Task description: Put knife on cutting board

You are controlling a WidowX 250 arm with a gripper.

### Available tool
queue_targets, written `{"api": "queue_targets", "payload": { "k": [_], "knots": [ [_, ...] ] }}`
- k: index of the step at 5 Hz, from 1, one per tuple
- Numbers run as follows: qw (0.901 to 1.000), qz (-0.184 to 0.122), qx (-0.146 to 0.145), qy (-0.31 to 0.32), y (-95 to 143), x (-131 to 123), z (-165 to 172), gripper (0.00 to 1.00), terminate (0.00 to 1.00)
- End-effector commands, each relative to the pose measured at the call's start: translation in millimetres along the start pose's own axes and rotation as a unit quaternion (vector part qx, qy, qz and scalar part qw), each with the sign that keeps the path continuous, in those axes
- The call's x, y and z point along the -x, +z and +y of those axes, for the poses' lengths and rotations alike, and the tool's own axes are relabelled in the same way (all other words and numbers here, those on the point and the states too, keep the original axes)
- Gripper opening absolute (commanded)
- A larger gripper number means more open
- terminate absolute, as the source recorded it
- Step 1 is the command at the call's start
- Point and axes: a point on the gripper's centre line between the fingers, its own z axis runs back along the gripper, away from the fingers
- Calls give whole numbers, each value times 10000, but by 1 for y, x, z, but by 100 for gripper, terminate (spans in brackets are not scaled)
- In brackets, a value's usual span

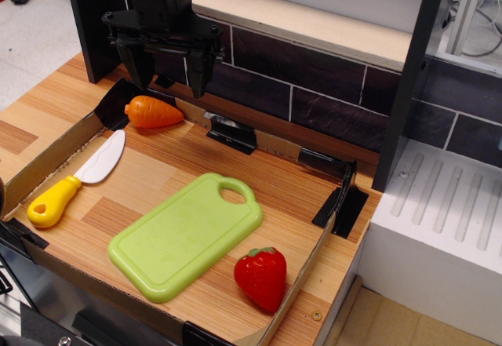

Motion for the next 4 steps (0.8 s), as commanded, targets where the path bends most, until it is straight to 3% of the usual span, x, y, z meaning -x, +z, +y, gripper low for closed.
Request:
{"api": "queue_targets", "payload": {
  "k": [1,4],
  "knots": [
    [10000,0,0,0,0,0,0,100,0],
    [9967,331,716,-195,21,27,74,100,0]
  ]
}}
